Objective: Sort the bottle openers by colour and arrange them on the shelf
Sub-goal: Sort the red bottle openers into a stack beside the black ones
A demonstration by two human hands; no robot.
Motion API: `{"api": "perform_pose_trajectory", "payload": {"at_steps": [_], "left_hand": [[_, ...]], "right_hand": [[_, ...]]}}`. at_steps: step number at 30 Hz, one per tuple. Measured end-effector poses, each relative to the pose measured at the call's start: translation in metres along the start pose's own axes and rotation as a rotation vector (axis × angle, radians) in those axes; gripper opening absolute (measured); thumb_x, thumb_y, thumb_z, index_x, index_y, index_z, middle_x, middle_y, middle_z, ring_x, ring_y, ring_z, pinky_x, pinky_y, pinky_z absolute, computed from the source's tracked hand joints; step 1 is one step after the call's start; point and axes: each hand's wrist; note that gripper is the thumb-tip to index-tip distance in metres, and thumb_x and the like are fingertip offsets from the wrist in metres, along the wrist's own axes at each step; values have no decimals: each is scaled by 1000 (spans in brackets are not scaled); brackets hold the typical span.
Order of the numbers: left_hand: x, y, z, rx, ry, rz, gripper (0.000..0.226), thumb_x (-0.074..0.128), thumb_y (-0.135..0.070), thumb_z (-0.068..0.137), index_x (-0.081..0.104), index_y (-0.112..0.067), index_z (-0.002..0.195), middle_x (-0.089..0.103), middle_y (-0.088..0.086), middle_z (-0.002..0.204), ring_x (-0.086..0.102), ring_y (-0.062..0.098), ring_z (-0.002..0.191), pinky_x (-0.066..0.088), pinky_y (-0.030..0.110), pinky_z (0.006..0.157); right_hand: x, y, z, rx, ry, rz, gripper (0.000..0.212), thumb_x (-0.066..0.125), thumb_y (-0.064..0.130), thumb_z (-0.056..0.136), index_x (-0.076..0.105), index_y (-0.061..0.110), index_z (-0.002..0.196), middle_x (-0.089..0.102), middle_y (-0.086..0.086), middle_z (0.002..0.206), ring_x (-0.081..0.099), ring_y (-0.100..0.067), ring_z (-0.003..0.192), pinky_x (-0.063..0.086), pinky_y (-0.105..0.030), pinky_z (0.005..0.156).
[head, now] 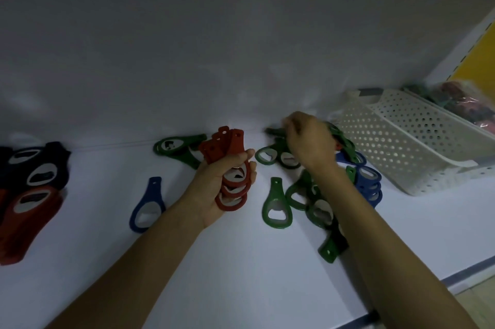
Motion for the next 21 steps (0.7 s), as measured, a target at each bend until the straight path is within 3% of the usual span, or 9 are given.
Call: {"api": "perform_pose_trajectory", "payload": {"at_steps": [2,4,6,10,13,15,17,19,21], "left_hand": [[4,0,0,2,-19,11,22,68,-8,66,73,-10,88,71,7,86,68,14,67,55,24,56],[7,0,-1,-1,-23,17,24,67,-8,67,69,-9,91,71,7,86,67,14,67,55,24,56],[8,-1,-2,-3,-30,8,21,68,-9,66,70,-10,87,71,8,85,67,15,67,56,24,56],[7,-1,-3,-9,-31,-33,28,65,-9,69,66,-10,97,71,7,91,68,15,69,55,24,56],[6,-2,-3,-22,-23,-40,33,67,-10,69,64,-10,103,71,7,94,69,16,73,55,24,57],[5,-2,-2,-26,-29,-47,37,67,-13,71,63,-10,108,72,7,95,70,16,74,55,24,57],[4,-2,-1,-29,-30,-70,42,67,-20,74,61,-10,115,72,7,96,70,16,74,55,24,57],[2,-2,0,-40,-18,-71,47,65,-35,76,61,-12,116,71,7,96,69,15,73,55,24,56],[1,-3,1,-41,25,-32,48,56,-51,81,66,-12,109,70,8,92,67,15,69,55,24,55]], "right_hand": [[-6,-32,5,106,-22,-376,19,46,14,94,60,4,102,65,-16,99,61,-32,87,44,-35,68],[-4,-50,3,219,53,-474,28,45,5,90,57,2,115,60,-21,116,54,-37,107,45,-40,83],[2,-56,5,236,64,-472,36,44,0,87,53,2,123,55,-22,124,47,-39,115,42,-42,90],[4,-57,10,186,-19,-449,28,46,-2,87,58,4,111,61,-19,115,53,-36,106,40,-38,89],[-2,-51,3,115,-112,-344,22,49,4,89,60,2,107,64,-19,106,60,-36,94,46,-38,75],[-5,-41,-6,48,-274,-112,20,51,9,90,61,5,107,67,-17,98,63,-34,85,49,-38,70],[-8,-22,-16,49,-348,377,19,54,6,90,63,11,106,69,-14,91,66,-27,79,53,-37,67],[-12,-1,-24,117,-139,942,21,61,6,88,62,19,105,69,-10,83,67,-16,71,56,-29,61],[-12,10,-28,62,195,1161,28,68,16,80,61,23,107,70,0,72,64,-9,62,51,-20,56]]}}
Point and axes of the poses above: each hand's wrist, its own z-axis towards the middle knuckle, its own x-axis out of the palm, y = z × x
